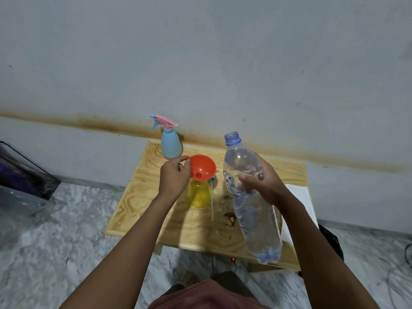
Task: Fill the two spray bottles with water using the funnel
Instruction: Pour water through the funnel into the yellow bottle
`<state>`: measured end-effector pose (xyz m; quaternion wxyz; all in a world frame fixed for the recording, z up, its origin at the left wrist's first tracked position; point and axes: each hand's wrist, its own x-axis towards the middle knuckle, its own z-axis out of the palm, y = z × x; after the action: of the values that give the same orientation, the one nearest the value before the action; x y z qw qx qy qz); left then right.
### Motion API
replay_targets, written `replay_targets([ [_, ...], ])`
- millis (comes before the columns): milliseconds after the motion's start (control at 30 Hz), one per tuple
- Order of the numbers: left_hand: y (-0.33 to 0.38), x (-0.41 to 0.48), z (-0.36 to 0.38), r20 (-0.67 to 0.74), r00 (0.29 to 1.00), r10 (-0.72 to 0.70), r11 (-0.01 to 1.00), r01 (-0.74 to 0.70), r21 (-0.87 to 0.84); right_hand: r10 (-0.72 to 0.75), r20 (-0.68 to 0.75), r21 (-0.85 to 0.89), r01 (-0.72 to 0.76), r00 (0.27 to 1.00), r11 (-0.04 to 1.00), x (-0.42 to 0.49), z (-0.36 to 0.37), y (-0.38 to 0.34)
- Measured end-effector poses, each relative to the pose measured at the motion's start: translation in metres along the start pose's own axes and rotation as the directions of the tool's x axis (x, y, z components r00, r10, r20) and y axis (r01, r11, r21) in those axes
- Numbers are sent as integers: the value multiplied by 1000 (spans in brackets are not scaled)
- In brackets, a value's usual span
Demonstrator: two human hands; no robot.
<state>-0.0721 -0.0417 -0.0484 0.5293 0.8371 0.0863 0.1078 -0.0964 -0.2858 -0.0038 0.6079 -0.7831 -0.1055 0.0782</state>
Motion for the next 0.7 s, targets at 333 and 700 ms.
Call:
replay_targets([
  [333, -6, 0, 0, 0, 1000, 3, 999, -3, -37, 146, 157, -37, -141, 977, 989, -9, 17, 4],
  [700, -6, -1, 4, 3, 1000, -14, 998, 14, -69, 250, 223, -145, -222, 942, 964, -9, 21, 8],
])
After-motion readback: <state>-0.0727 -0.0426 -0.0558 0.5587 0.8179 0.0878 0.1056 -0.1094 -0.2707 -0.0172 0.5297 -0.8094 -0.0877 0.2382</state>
